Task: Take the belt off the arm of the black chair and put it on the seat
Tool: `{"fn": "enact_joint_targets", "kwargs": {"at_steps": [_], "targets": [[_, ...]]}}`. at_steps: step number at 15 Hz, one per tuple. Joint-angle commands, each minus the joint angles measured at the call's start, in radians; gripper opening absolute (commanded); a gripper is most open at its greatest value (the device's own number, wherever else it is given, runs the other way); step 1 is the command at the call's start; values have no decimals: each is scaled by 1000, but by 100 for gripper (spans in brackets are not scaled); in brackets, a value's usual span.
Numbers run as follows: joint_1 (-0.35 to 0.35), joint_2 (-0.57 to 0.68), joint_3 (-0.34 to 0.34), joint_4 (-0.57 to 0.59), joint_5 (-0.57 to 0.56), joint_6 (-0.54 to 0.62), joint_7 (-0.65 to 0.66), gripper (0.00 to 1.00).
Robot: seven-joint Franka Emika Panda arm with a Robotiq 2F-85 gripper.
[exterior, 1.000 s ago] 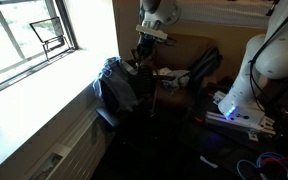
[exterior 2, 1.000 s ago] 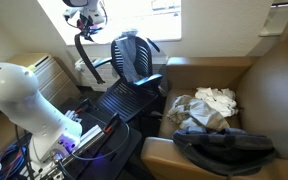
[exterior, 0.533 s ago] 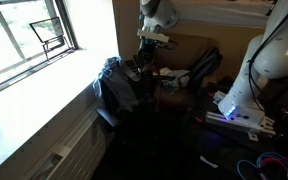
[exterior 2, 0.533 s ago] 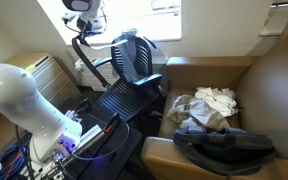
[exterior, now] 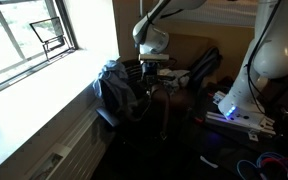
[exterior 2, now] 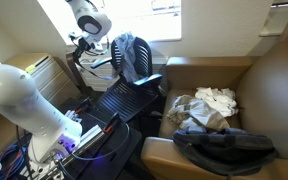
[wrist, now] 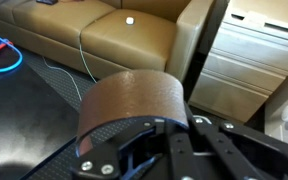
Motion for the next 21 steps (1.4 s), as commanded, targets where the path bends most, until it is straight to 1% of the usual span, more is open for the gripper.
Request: {"fn": "enact_joint_targets", "kwargs": {"at_steps": [1, 2, 3, 4, 7, 11, 13, 15, 17, 21], "targets": [[-17, 20, 11, 15, -11, -21, 10, 4], [-20, 33, 10, 26, -14, -31, 13, 4], [-22, 40, 9, 32, -15, -36, 14, 1], [6, 8, -7, 5, -42, 85, 62, 1], [25, 17, -4, -5, -94, 263, 86, 1], [64, 24, -1, -12, -240, 485, 181, 1], [79, 6, -9, -35, -345, 577, 254, 1], [90, -21, -18, -64, -477, 650, 338, 1], [101, -53, -35, -91, -641, 696, 438, 1], [122, -129, -87, -119, -997, 742, 676, 1]]}}
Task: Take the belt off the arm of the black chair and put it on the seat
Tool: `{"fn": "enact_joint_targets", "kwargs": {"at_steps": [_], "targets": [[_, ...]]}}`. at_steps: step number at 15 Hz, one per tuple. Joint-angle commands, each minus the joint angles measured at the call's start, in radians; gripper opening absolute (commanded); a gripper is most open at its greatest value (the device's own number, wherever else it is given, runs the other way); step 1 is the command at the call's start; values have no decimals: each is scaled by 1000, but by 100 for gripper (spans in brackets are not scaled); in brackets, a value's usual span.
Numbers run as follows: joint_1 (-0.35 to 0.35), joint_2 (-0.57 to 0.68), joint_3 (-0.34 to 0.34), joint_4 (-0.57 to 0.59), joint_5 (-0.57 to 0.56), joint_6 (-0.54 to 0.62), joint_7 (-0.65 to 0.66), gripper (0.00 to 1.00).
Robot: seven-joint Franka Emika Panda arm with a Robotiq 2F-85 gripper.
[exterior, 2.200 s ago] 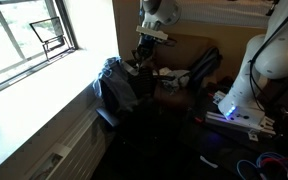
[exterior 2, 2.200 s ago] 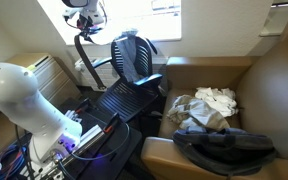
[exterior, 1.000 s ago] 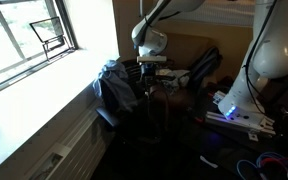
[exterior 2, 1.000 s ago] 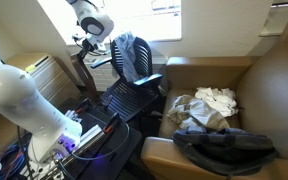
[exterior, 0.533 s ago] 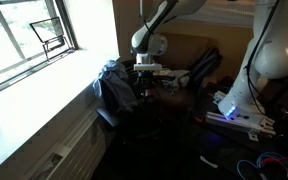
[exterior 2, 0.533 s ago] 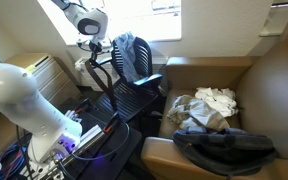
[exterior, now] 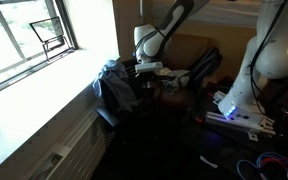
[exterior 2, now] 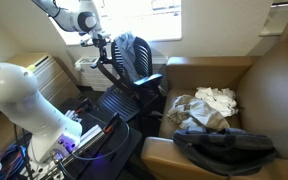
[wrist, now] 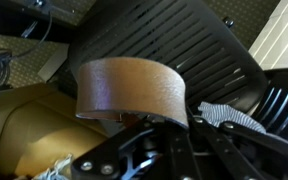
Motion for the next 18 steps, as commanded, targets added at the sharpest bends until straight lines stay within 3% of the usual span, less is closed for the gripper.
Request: {"fn": "enact_joint_targets", "kwargs": {"at_steps": [1, 2, 3, 4, 6, 7, 8, 12, 14, 15, 16, 18], "targets": [[24, -105, -47, -62, -258, 65, 210, 1], [17, -116, -43, -66, -293, 98, 289, 1], [-24, -62, 2, -18, -238, 43, 204, 29], [-27, -73, 5, -19, -255, 47, 228, 5], [-30, -70, 10, -19, -253, 47, 227, 6], [-29, -64, 11, -19, -253, 47, 227, 12], [-29, -60, 10, -19, -253, 47, 227, 43], [-94, -89, 77, -37, -45, 95, -3, 69], [-110, -133, 80, -30, -30, -33, -106, 84], [-108, -158, 65, -27, -53, -117, -99, 92], [-91, -96, 65, -15, -64, -13, -43, 73], [-105, -132, 68, -15, -64, -87, -66, 87]]}}
